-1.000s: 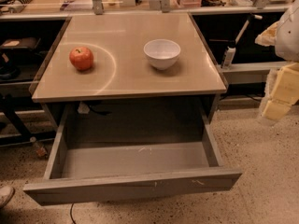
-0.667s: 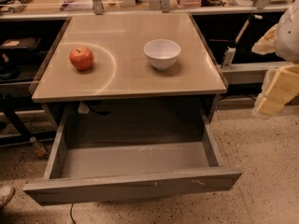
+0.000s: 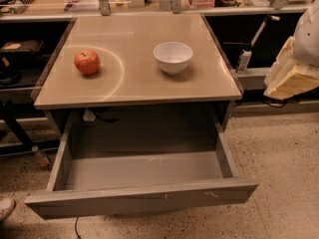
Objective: Close top drawer
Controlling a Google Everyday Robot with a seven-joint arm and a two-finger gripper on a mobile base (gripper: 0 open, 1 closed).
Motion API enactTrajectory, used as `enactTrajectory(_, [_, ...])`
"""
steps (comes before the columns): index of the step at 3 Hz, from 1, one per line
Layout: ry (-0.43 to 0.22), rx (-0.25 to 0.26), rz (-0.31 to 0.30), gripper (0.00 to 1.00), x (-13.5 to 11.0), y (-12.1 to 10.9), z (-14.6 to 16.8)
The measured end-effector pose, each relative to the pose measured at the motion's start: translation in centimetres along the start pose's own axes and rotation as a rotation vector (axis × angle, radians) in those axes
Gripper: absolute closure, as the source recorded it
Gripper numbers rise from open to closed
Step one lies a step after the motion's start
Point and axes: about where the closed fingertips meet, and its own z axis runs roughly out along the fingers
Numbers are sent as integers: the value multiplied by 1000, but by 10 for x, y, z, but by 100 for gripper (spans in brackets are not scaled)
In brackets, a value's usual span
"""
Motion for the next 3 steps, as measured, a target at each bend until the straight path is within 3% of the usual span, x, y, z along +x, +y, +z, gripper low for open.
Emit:
enactTrajectory(1, [0,0,0,89,0,0,0])
enactTrajectory(2, [25,16,21,100,3,8,1])
enactTrajectory(3, [50,0,92,100,8,41,19])
